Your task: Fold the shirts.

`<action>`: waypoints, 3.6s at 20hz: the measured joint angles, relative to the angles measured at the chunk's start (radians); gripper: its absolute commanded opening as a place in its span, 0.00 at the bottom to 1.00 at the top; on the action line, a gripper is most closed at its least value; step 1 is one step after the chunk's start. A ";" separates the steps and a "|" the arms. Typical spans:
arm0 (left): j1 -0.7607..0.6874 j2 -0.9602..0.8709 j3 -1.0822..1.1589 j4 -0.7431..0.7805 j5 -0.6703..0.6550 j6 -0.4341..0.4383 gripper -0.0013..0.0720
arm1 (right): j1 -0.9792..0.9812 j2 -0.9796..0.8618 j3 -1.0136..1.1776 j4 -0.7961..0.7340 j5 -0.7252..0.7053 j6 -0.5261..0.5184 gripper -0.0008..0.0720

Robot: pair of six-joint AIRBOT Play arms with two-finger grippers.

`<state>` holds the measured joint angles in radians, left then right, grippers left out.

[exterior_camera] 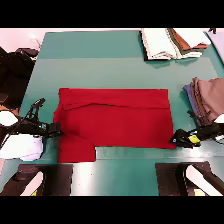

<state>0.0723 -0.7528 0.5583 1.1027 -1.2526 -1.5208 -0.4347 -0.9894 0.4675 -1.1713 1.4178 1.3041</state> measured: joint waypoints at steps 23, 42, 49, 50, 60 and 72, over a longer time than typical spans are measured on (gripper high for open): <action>-0.001 -0.221 0.311 0.042 0.179 0.082 0.05 | 0.250 -0.192 0.559 -0.127 -0.035 0.026 0.04; -0.008 -0.672 0.668 -0.107 0.272 0.139 0.05 | 0.127 -0.649 0.979 0.138 -0.032 -0.015 0.78; -0.171 -0.678 0.678 -0.151 0.317 0.126 0.05 | -0.026 -0.685 0.770 0.278 -0.047 -0.100 0.66; -0.203 -0.680 0.678 -0.152 0.342 0.113 0.05 | -0.025 -0.699 0.753 0.317 -0.048 -0.115 0.61; -0.448 -0.873 0.823 -0.164 0.491 0.035 0.05 | 0.123 -0.653 0.836 0.408 -0.088 -0.211 0.04; -0.584 -1.129 1.036 -0.160 0.446 0.007 0.05 | 0.429 -0.458 1.215 0.420 -0.047 -0.058 0.04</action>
<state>-0.5114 -1.8820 1.5944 0.9424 -0.8062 -1.5139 -0.0059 -1.4475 1.6821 -0.7517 1.3705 1.2465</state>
